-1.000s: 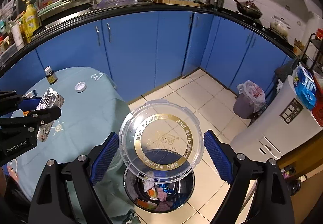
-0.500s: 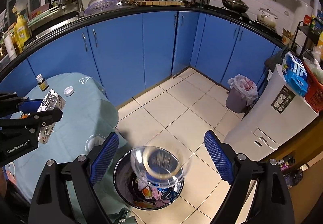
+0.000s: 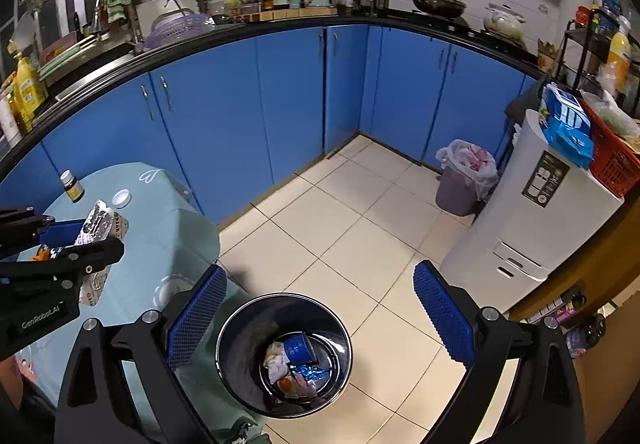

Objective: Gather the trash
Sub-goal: 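Open the left gripper over the black bin to drop the blister pack, then move both open grippers back over the table toward the orange peel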

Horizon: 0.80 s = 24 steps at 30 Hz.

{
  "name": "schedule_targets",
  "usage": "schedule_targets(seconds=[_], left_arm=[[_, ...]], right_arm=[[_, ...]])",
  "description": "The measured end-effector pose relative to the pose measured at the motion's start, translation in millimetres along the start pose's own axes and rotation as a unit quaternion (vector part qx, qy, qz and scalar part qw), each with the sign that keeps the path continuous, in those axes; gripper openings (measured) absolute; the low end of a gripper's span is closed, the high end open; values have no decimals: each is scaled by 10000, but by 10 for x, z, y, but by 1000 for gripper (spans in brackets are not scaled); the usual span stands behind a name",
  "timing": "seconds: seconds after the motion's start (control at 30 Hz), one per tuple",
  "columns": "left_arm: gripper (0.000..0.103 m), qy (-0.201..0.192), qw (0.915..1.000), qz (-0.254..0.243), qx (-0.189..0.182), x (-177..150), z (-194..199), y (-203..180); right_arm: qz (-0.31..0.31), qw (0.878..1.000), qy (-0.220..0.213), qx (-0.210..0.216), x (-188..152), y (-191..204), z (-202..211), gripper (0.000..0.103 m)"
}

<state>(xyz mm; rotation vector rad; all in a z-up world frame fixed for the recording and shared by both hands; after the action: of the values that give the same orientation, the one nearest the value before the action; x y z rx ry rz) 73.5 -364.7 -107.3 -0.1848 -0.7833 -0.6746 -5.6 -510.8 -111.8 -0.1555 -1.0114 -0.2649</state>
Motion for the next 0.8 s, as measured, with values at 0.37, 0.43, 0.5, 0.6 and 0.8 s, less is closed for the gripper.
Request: schedule_targets(seconds=[0.37,0.43,0.5,0.6,0.8], left_arm=[[87,-443,9989,-45,-172,172,129,-153],[90,-568,9982,-89,-147,208,173,-160],[90,-601,9981,-112,-74,217,170,-148],[90,-514,9987,-18,-61,208,118,-92],[90,-413,9990,158,23,174,62,36]], right_arm=[[-52,9998,61,-166,-50,-129,-46,92],[-68,9998,81,-175,-53,-142,-67,92],[-62,9998,97,-184,-54,-143,-85,92],[-55,9998,109,-181,-42,-123,-109,92],[10,9998,108,-147,-20,-39,-150,92]])
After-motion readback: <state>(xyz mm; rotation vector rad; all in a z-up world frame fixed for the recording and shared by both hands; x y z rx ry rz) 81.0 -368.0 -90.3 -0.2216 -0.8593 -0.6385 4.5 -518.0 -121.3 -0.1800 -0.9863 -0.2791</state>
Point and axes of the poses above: each gripper's, at about its wrist camera, not at the fingertips, and z roughly against the way its jaws point, y to its left, x to its top, the point moved 2 cm from there along -z, roughly the way its jaws point, and after that the axes turned 14 degrees about -y, right-handed, at the moved point
